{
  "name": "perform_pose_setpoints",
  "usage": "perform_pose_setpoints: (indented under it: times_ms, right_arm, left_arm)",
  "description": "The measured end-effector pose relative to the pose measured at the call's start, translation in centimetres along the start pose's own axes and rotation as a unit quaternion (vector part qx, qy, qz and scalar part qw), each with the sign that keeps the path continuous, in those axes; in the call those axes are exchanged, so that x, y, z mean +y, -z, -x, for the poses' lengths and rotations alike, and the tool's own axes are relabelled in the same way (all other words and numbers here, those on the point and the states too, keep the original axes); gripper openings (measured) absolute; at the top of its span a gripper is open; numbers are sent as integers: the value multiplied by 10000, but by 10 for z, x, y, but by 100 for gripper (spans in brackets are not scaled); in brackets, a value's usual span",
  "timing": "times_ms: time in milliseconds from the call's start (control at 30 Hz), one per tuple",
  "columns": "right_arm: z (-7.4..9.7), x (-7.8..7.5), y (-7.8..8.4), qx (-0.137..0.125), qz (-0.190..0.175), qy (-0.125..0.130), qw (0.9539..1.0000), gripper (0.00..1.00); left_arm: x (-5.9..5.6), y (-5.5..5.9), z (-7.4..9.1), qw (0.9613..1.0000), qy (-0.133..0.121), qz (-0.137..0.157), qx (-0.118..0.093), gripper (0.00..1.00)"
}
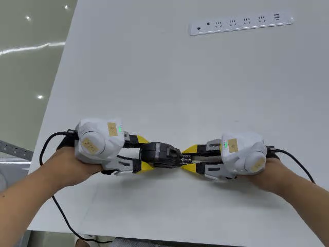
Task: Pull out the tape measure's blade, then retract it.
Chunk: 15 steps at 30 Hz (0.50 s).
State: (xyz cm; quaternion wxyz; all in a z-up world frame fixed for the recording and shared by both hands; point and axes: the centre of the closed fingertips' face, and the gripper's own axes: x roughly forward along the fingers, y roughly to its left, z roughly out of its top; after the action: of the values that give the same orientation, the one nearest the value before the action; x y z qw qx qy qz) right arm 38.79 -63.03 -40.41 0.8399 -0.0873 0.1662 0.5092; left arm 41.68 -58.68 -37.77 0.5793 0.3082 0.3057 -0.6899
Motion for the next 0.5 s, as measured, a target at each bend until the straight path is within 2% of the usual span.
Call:
perform_pose_setpoints:
  times_ms: [500]
  right_arm:
    - [5, -3, 1, -31, -6, 35, 10000, 13]
  left_arm:
    - [1, -2, 0, 10000, 14, 20, -11, 29]
